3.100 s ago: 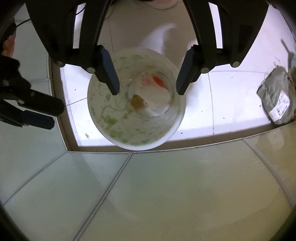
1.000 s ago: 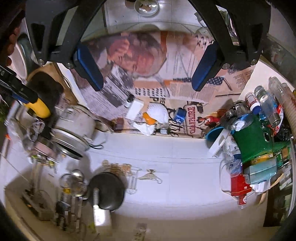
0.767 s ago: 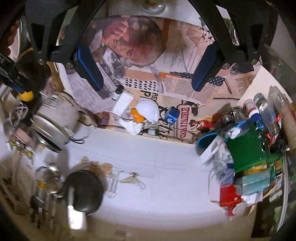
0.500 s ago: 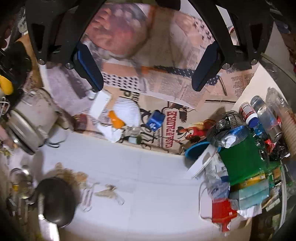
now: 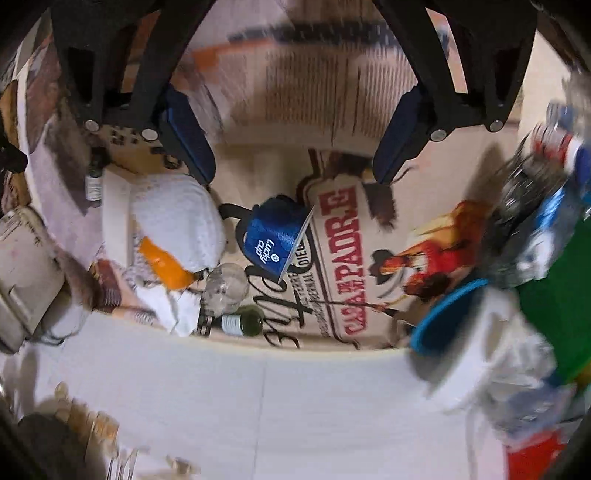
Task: Collect trash
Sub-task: 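Grasp the blue Lucky cup with the left tool while the right tool grasps the dark bottle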
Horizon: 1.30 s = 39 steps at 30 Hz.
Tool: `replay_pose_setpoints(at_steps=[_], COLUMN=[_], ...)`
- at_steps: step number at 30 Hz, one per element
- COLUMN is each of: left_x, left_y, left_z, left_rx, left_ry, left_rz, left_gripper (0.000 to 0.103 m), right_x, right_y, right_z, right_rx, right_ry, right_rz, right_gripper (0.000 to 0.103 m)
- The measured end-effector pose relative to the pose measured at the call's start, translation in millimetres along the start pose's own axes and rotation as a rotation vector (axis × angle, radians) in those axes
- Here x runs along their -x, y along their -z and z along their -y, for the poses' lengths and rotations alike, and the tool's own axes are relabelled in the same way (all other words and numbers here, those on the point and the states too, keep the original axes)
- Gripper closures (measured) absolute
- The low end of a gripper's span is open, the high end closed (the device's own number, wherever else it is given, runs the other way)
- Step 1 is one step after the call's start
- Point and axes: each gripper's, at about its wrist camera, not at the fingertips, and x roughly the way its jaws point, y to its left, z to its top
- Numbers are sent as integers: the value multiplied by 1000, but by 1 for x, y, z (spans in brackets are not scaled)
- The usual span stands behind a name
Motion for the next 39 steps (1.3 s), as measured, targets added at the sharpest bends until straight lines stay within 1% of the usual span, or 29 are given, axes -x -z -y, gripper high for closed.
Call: replay_pose_setpoints(at_steps=[2,4,7,9,11,14,15,17,18,20,21,23,26,30,35,39], left_x=[-25,-42,-57,-64,-68,-74,-74,-74,-73,-72,-70,-65,-54,-41,-19,10], left_y=[-7,-12,-18,-21,-23,-27,-28,-29,-29,-29,-29,-29,-28,-26,-18,-6], left_z=[0,0,0,1,3,4,5,6,7,7,7,8,8,11,18,31], left_rx=[-24,-40,-50,-60,-75,-83,-84,-87,-91,-96,-98,-104,-101,-93,-69,-61], left_ry=[14,22,45,47,44,39,36,30,23,7,4,-2,3,7,7,-2], left_rz=[-34,-58,-57,-49,-47,-42,-35,-22,-15,4,12,33,61,75,93,122], left_gripper=[22,24,24,27,36,45,46,52,52,53,53,54,57,59,60,60], right_x=[-19,-36,-58,-68,-77,-86,-87,-92,-93,-97,-99,-103,-100,-86,-60,-31], right_y=[-2,-4,-6,-7,-8,-9,-9,-8,-8,-8,-9,-9,-10,-9,-3,3], right_z=[1,3,6,8,9,8,7,5,5,5,6,8,11,15,25,35], right_rx=[-37,-62,-92,-105,-116,-124,-119,-109,-104,-92,-89,-83,-78,-63,-46,-22], right_ry=[4,13,43,54,55,42,42,48,52,62,67,82,83,68,41,14], right_rz=[-29,-56,-85,-96,-113,-125,-126,-126,-124,-127,-131,-121,-99,-64,-37,-6], right_gripper=[42,48,52,55,58,61,61,62,64,74,77,77,77,77,77,77])
